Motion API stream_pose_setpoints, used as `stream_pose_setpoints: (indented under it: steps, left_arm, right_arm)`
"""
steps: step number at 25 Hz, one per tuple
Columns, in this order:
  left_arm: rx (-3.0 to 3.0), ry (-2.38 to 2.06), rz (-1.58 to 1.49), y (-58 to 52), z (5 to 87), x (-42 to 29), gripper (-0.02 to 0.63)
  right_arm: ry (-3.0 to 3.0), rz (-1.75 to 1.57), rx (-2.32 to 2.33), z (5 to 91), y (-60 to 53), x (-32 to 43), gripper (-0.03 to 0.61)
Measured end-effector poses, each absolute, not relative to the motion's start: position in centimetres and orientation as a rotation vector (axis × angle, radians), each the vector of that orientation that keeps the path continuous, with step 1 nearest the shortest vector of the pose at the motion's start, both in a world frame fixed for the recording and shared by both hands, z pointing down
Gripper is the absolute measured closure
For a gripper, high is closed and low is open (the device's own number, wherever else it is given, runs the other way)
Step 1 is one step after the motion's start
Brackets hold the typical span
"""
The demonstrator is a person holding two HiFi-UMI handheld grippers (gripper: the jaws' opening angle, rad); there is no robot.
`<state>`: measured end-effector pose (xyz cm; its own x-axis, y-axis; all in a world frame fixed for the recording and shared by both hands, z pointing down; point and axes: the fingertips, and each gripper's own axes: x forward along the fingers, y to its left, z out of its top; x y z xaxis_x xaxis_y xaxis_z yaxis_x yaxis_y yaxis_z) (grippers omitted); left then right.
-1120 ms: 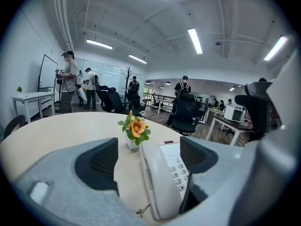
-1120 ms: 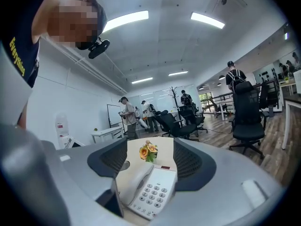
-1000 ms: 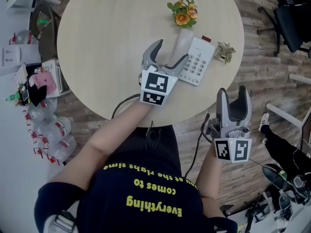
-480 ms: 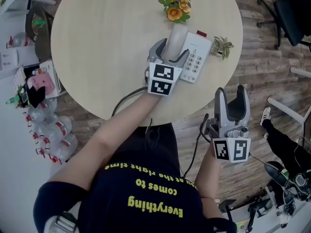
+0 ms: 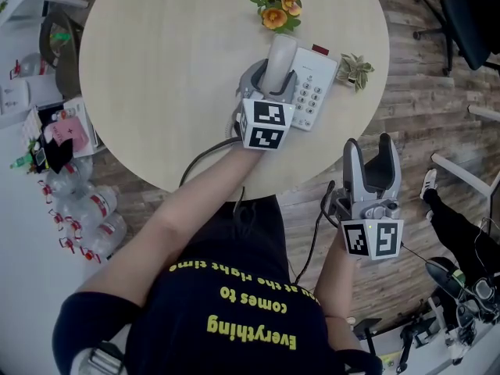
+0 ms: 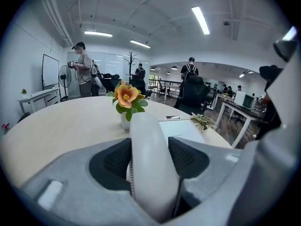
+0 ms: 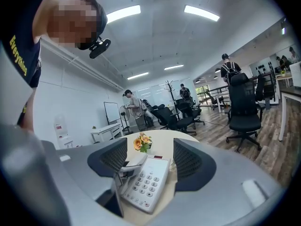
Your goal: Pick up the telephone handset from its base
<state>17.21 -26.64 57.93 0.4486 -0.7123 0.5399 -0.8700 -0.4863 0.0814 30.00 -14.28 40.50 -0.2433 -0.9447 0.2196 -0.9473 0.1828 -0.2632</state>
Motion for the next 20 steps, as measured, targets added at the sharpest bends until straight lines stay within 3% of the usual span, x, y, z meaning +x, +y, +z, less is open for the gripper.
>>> stream_pose_setpoints:
  steps: [10,20]
  left_arm:
    - [2.323,-1.320,0.583,-26.5,57.9,16.9,0.379]
    - [2.376,-1.303,0.541,-25.8,55.3,14.8,0.387]
  right_arm:
    - [-2.409,0.520,1.933,40.2,-14.2,30.3,0.282]
    - [-2.419,0.434,1.973,38.3,-14.3,29.9,0.446]
